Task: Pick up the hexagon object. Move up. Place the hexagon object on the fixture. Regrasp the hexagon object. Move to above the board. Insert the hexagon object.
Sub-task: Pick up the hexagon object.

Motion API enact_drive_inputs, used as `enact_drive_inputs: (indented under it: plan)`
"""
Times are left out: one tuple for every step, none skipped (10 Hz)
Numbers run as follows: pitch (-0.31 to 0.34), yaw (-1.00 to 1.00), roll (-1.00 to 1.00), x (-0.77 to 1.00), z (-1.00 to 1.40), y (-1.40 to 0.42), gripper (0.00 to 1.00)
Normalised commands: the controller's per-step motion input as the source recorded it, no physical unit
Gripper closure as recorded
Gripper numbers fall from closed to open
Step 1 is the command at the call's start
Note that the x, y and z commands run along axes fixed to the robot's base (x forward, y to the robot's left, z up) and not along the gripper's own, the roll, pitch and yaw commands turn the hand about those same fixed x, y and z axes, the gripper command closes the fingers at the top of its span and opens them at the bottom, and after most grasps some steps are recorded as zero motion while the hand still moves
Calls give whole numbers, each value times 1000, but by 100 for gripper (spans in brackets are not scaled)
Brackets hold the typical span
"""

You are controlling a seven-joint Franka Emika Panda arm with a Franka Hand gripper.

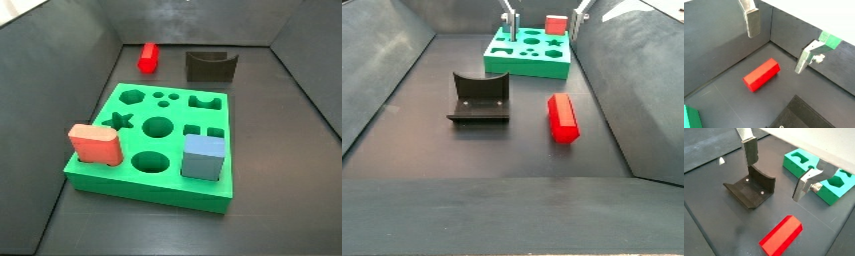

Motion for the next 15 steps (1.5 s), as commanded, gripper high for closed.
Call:
enact_drive_inputs:
  plan:
    - [0, 0, -19, -29, -346, 200, 0]
    - [-93, 0, -39, -323, -703, 357, 0]
    - [-187, 0, -89, -489, -706, 326, 0]
    - [-163, 0, -104, -246, -557, 246, 0]
    - [-206, 0, -104, -203, -554, 149, 0]
    - [-204, 0, -33, -214, -557, 0, 0]
    - [-209, 9, -36, -180, -591, 23, 0]
    - [-196, 6, -21, -183, -603, 57, 0]
    - [-184, 9, -26, -151, -629, 91, 0]
    - [-189, 0, -34, -131, -614, 89, 0]
    - [-194, 0, -31, -91, -631, 66, 0]
    - [-226, 0, -34, -11, -689, 49, 0]
    - [-244, 0, -47, 0, -711, 69, 0]
    - [-207, 0, -43, 0, -737, 140, 0]
    - [-156, 0, -19, 0, -706, 166, 0]
